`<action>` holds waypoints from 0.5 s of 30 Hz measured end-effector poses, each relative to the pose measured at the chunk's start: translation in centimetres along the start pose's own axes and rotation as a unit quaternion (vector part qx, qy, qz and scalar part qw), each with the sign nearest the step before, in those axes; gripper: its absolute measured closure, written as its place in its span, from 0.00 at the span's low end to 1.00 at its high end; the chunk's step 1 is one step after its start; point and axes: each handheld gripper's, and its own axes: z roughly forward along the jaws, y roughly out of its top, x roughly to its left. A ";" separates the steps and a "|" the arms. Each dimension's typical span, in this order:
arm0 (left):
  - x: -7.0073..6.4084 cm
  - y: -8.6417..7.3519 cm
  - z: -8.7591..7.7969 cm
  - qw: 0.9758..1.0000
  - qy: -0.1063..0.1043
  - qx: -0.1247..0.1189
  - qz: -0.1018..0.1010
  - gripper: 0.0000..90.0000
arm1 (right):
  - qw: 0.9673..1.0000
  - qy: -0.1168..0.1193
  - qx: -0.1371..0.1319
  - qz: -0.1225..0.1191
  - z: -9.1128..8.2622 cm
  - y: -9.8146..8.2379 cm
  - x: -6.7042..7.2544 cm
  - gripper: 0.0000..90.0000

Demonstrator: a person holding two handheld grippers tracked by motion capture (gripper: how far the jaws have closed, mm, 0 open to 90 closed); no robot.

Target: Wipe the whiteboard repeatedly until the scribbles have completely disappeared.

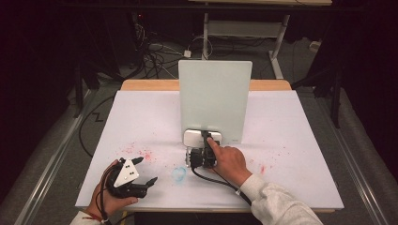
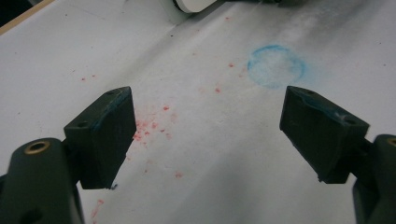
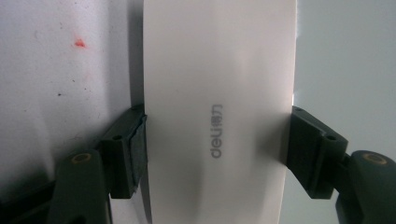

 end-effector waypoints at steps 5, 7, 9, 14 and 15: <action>-0.1 0.1 0.0 1.000 0.000 0.000 0.002 0.20 | 1.000 -0.013 -0.004 0.005 0.2 0.8 0.3 0.34; -0.1 0.2 0.1 1.000 0.000 0.000 0.002 0.20 | 1.000 -0.012 -0.015 0.018 0.3 1.1 0.3 0.34; -0.1 0.2 0.2 1.000 0.000 0.000 0.002 0.20 | 1.000 -0.014 -0.020 0.019 0.4 1.4 0.3 0.34; 0.0 0.1 0.1 1.000 0.002 -0.001 -0.001 0.20 | 0.999 -0.024 -0.018 0.023 0.3 1.1 -0.3 0.34; 0.0 0.1 0.1 1.000 0.002 -0.001 0.000 0.20 | 0.999 -0.023 -0.022 0.027 0.2 0.9 -0.8 0.34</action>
